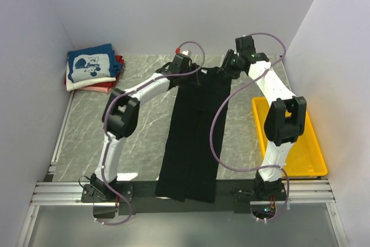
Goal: Fold and stack the t-shirts
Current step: Fold the tshirt
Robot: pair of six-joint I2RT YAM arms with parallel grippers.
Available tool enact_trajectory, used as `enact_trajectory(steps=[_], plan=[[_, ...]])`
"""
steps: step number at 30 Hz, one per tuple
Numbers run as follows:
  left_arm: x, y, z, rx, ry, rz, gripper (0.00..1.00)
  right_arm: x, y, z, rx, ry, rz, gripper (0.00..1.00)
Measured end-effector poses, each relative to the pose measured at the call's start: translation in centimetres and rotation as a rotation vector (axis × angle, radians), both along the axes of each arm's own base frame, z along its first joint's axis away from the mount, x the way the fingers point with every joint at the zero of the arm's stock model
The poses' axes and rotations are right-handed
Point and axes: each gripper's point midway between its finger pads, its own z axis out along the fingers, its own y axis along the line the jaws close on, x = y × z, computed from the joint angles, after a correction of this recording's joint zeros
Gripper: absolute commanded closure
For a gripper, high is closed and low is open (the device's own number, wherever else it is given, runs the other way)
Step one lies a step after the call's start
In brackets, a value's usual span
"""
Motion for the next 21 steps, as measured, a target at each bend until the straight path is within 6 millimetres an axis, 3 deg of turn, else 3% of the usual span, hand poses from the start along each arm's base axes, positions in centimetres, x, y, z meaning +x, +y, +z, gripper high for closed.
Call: enact_trajectory(steps=[2,6,11,15,18,21], plan=[[0.6,-0.4,-2.1,0.034,0.007,-0.017,0.39,-1.3,-0.2,-1.1,0.002,0.017,-0.004,0.52],[0.8,-0.3,-7.4,0.102,0.059,-0.037,0.38,-4.0,-0.6,-5.4,-0.006,0.110,-0.007,0.52],[3.5,-0.5,-6.2,0.092,0.002,0.019,0.41,-6.8,-0.7,-9.3,-0.014,0.210,-0.006,0.53],[5.8,0.8,-7.2,0.063,0.026,0.114,0.43,-6.7,-0.3,-9.4,-0.013,0.201,0.003,0.53],[7.7,3.0,-7.2,0.017,0.046,0.206,0.43,-6.6,0.2,-9.3,-0.014,0.185,0.020,0.53],[9.7,6.4,-7.1,-0.021,0.064,0.310,0.43,-6.5,0.8,-9.1,-0.019,0.177,0.042,0.53]])
